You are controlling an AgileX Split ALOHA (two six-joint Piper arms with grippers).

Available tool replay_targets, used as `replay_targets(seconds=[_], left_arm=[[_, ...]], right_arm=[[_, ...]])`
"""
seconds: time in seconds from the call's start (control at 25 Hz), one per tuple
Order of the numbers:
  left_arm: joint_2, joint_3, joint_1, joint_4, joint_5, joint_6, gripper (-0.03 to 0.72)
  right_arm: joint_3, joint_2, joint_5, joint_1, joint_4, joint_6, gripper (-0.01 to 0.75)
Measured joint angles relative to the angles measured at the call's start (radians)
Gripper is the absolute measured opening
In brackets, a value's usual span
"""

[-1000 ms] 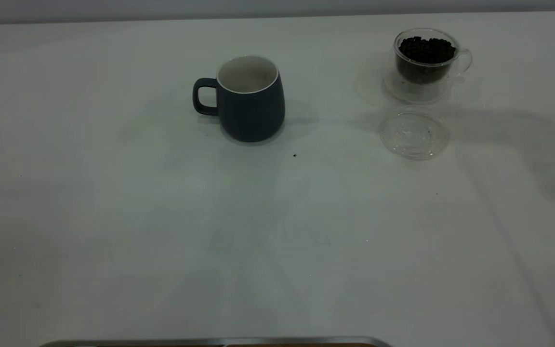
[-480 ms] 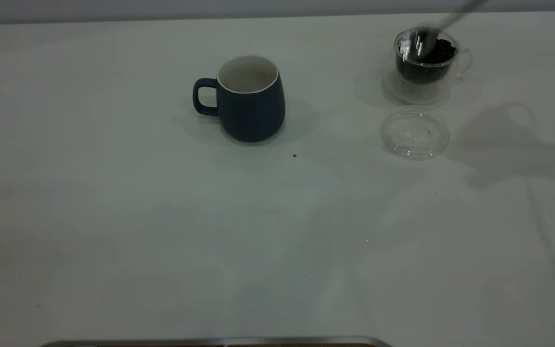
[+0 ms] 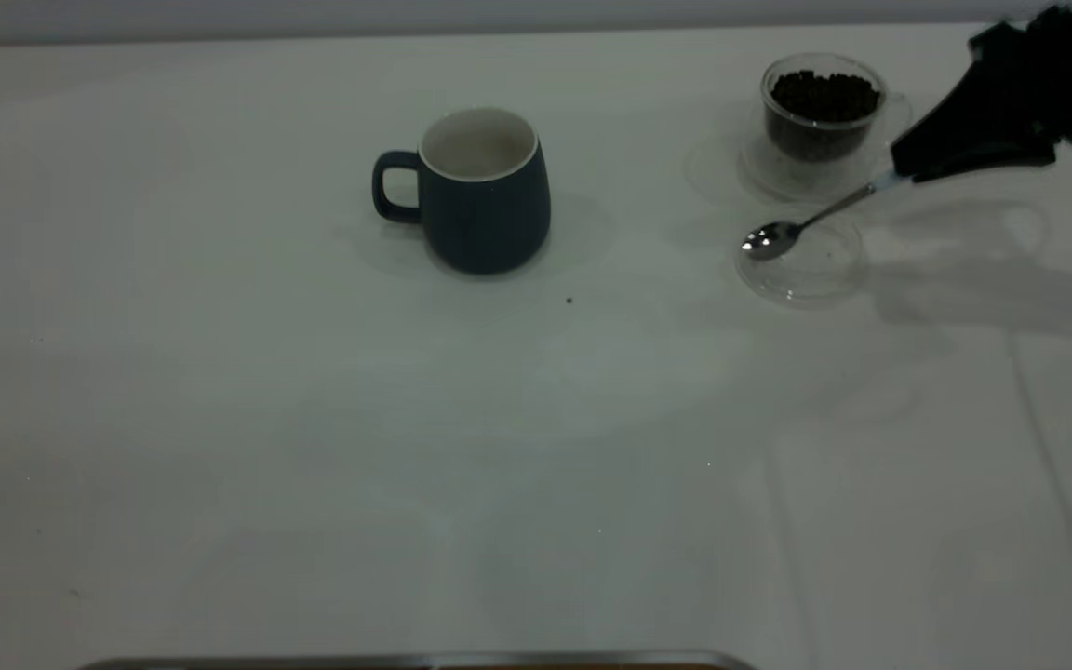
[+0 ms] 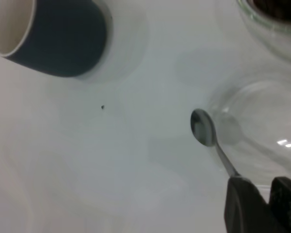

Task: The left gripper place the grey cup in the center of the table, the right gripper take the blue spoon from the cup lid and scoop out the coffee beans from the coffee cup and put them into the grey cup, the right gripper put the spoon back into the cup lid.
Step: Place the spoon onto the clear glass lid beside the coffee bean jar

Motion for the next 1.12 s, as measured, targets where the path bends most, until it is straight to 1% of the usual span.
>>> replay_targets(seconds=[0.12, 0.48, 0.64, 0.76, 0.88, 1.0, 1.12], left_arm=[[0.0, 0.0, 0.0, 0.0, 0.0, 0.0, 0.588], [0.0, 0.0, 0.0, 0.0, 0.0, -0.001, 0.588], [0.0, 0.0, 0.0, 0.0, 0.0, -0.001, 0.588], [0.0, 0.0, 0.0, 0.0, 0.0, -0.001, 0.588], [0.0, 0.0, 0.0, 0.0, 0.0, -0.001, 0.588], [0.0, 0.0, 0.0, 0.0, 0.0, -0.001, 0.588], [0.0, 0.0, 0.0, 0.0, 0.0, -0.001, 0.588]], right_arm=[[-0.001, 0.04, -0.024, -0.002, 0.011, -0.004, 0.104], [-0.004, 0.062, 0.017, -0.004, 0.088, -0.033, 0.104], [-0.004, -0.021, 0.032, -0.049, 0.092, -0.039, 0.104], [-0.004, -0.097, 0.042, -0.11, 0.088, -0.038, 0.104], [-0.004, -0.113, 0.043, -0.154, 0.028, -0.025, 0.104], [-0.004, -0.1, 0.038, -0.164, -0.062, 0.005, 0.104], [-0.004, -0.078, 0.01, -0.164, -0.076, 0.012, 0.104]])
